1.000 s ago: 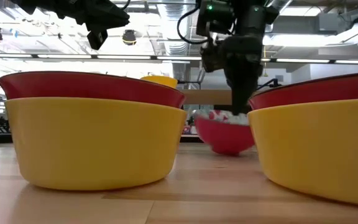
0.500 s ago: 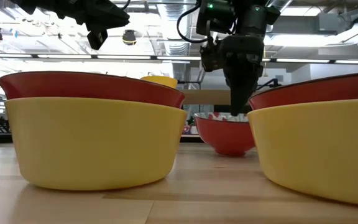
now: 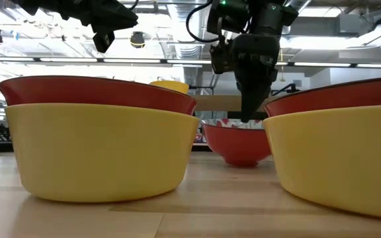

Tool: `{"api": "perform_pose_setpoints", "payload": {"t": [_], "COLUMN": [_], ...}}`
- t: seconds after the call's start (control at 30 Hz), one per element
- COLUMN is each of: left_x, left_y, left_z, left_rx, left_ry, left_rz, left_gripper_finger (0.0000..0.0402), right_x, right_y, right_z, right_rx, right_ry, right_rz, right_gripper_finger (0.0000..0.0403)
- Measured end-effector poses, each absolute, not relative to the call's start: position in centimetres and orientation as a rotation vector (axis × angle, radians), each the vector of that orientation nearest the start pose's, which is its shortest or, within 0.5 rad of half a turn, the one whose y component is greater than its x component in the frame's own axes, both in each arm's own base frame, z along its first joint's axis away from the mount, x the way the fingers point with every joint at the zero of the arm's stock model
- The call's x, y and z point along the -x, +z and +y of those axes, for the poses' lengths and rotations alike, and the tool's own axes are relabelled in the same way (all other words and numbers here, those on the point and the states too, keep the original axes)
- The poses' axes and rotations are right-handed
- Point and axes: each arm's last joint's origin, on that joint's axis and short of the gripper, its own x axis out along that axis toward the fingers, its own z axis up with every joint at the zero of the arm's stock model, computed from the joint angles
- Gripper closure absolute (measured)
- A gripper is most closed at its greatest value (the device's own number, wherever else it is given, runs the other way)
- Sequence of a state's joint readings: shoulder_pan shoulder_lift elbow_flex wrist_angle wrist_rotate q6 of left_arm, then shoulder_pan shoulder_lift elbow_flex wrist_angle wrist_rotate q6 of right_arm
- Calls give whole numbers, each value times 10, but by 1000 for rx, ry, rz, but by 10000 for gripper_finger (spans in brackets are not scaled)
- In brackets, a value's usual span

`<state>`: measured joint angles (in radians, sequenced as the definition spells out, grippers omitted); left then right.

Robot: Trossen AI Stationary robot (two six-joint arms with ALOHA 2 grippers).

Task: Pick & Place Mini bowls
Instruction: Put the top white bowl on the shelf

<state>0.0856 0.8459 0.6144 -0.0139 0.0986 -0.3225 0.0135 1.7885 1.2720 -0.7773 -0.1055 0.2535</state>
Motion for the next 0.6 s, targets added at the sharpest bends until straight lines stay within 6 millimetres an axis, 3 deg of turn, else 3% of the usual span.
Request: {"api": "perform_pose_setpoints", "payload": {"t": [0.6], "left_x": [-190], "left_y": [280], "left_z": [13], "left_rx": [343], "left_ry": [26], "left_rz": [243], "left_gripper_finger": [348], "right_x": [-347], "right_y": [199], "right_z": [8], "right_rx": [-275], "right_ry": [-59], "right_rz": [1294], "right_gripper_finger": [398]}}
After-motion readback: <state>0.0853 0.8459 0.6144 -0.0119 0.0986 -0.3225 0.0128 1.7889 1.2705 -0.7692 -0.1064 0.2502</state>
